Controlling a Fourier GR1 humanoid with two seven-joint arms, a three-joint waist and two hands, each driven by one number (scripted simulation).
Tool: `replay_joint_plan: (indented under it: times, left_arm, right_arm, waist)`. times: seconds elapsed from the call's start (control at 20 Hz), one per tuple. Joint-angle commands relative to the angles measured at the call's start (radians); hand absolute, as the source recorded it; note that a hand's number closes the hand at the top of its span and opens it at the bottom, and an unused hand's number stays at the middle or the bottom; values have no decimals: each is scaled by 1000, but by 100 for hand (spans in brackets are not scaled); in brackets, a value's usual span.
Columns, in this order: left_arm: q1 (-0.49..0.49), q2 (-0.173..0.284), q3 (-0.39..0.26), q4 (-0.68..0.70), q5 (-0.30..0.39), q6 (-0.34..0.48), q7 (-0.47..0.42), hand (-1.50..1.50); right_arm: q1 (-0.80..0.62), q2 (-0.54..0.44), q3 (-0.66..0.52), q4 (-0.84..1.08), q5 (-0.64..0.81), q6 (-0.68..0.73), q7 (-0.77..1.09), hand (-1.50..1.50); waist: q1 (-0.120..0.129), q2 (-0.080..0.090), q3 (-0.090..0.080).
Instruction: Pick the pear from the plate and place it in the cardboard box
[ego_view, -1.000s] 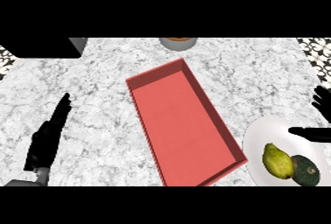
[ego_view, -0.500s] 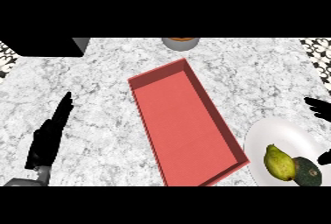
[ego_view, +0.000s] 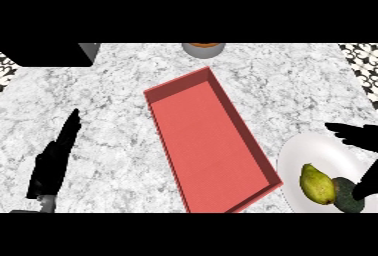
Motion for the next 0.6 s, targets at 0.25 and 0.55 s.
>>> replay_joint_plan:
  times: [0.25, 0.55]
  left_arm:
    - [43, -26, 42, -82, -44, -35, 60, 0]
    - [-24, -75, 80, 87, -75, -77, -36, 0]
  right_arm:
    - [64, 86, -49, -144, 67, 11, 200, -150]
    - [91, 149, -91, -17, 224, 53, 48, -150]
  waist:
    - [-3, -1, 1]
    - [-4, 2, 1]
